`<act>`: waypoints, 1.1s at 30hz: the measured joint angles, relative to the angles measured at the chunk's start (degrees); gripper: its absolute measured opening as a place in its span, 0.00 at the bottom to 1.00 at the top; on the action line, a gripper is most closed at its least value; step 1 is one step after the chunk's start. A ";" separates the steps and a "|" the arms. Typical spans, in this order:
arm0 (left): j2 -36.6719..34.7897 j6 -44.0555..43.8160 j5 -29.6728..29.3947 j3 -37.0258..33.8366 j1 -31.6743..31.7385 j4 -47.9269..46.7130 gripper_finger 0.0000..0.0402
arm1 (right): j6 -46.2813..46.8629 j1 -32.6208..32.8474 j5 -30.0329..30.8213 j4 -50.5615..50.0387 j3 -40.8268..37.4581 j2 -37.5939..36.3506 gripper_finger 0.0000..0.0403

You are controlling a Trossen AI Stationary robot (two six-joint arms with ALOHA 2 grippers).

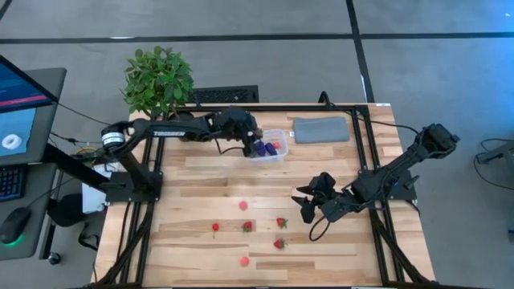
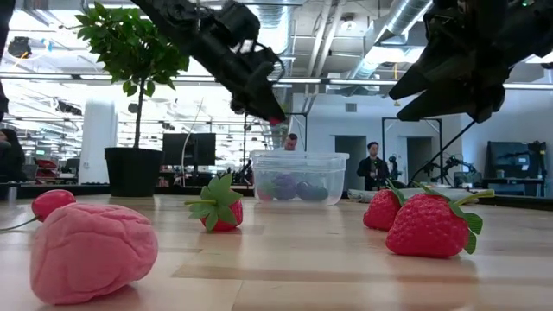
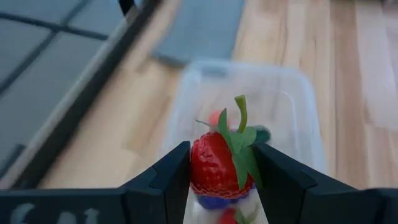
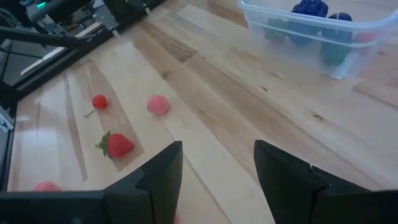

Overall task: Pick and placing Produce into tupperware
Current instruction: Put the strawberry into the container

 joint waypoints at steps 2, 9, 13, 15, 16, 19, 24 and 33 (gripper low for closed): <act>1.70 -0.52 0.66 -0.19 -0.10 -0.20 0.37 | 0.24 0.05 0.00 0.00 -0.02 0.00 0.55; 4.57 -0.60 -0.31 -0.11 -0.11 0.01 0.37 | 1.79 0.27 0.03 -0.44 -0.04 0.02 0.55; 4.49 -0.56 -0.09 -0.18 0.88 0.41 0.37 | 2.11 0.51 1.06 -0.44 -0.04 0.02 0.55; 4.49 -0.31 -0.09 -0.17 1.24 -0.07 0.37 | 2.10 0.51 1.41 -0.44 -0.04 0.02 0.55; 4.49 -0.27 -0.09 -0.17 1.37 -0.31 0.37 | 2.10 0.51 1.46 -0.46 -0.04 0.02 0.55; 4.49 0.00 0.81 -0.17 1.72 -1.58 0.37 | 2.08 0.49 1.49 -0.68 -0.04 0.02 0.55; 4.49 1.28 1.42 -0.17 1.73 -3.20 0.37 | 1.97 -0.07 1.57 -1.36 -0.04 0.02 0.55; 4.49 1.43 1.10 -0.17 1.73 -5.11 0.37 | 1.53 -0.76 1.59 -1.34 -0.04 0.00 0.55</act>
